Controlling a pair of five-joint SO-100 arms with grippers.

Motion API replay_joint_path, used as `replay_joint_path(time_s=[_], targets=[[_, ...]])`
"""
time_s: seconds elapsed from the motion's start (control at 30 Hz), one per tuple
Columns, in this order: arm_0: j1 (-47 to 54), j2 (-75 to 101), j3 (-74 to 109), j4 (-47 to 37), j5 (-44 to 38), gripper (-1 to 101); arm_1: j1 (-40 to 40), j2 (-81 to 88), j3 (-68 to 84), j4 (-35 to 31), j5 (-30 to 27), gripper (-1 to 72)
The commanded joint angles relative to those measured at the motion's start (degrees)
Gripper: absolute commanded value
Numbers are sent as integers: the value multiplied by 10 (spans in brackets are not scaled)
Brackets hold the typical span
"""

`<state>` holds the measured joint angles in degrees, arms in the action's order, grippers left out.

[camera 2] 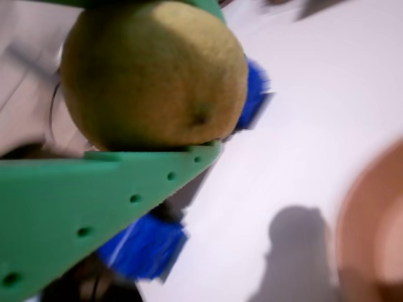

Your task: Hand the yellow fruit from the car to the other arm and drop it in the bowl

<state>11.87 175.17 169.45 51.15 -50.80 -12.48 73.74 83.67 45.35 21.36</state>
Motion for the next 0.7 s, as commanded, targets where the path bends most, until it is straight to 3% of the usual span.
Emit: replay_joint_path(time_s=[0.0,0.07,0.2,0.4,0.53,0.67], targets=[[-81,-70,-8,-25,77,367,40,-25,-93,46,40,-1],[-125,-83,-8,-20,114,287,56,-52,-127,76,55,-1],[-173,-67,-6,36,166,6,75,-98,-184,142,82,-1],[-176,-49,31,74,190,1,92,-160,-275,250,121,-1],[-177,140,97,139,190,1,103,-201,-331,325,137,-1],[-177,185,111,160,190,1,112,-221,-355,346,135,-1]])
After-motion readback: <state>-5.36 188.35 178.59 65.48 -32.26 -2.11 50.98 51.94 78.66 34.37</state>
